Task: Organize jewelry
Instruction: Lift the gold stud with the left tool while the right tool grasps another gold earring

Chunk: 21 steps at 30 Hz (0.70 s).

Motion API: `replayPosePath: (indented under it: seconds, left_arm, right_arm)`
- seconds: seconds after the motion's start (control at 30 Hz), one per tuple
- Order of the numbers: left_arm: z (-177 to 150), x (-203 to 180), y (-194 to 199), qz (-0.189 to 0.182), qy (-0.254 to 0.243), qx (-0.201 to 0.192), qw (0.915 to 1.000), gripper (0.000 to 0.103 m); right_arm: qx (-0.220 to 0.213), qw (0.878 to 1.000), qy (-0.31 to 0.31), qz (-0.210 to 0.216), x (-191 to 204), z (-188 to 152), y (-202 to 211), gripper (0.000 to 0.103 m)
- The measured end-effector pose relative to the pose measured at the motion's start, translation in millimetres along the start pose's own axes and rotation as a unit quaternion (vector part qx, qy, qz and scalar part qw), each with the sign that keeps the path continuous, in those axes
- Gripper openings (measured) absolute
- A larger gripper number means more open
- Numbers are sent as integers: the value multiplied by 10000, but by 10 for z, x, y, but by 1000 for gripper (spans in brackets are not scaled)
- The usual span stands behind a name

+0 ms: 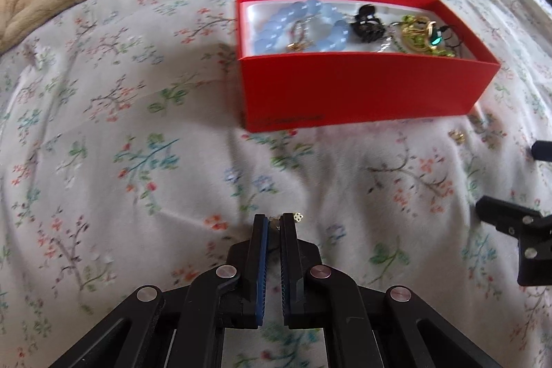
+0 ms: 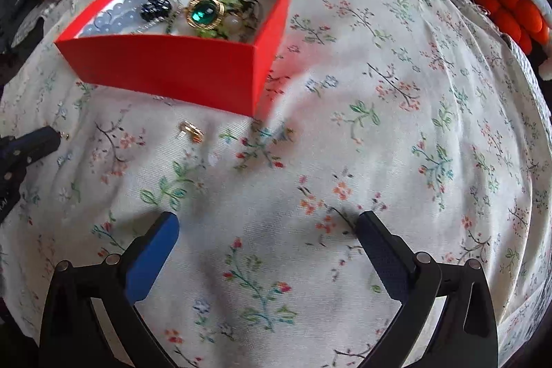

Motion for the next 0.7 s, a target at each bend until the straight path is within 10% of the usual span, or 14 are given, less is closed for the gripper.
replayPosePath:
  seconds: [0.7]
  left_arm:
    - [-39, 362, 99, 16, 179, 110, 9998, 2]
  right_arm:
    - [-388, 9992, 26, 83, 363, 460, -39, 39]
Point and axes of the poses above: each gripper's, at about its wrist camera, not at the fingertips, and y roughly against the way its jaws point, x to its left, z to its top, the point moved 1 cm from there along -y, roughly the way its jaws point, and after that the axes turned 14 degrees about y, right-handed, at the moved point
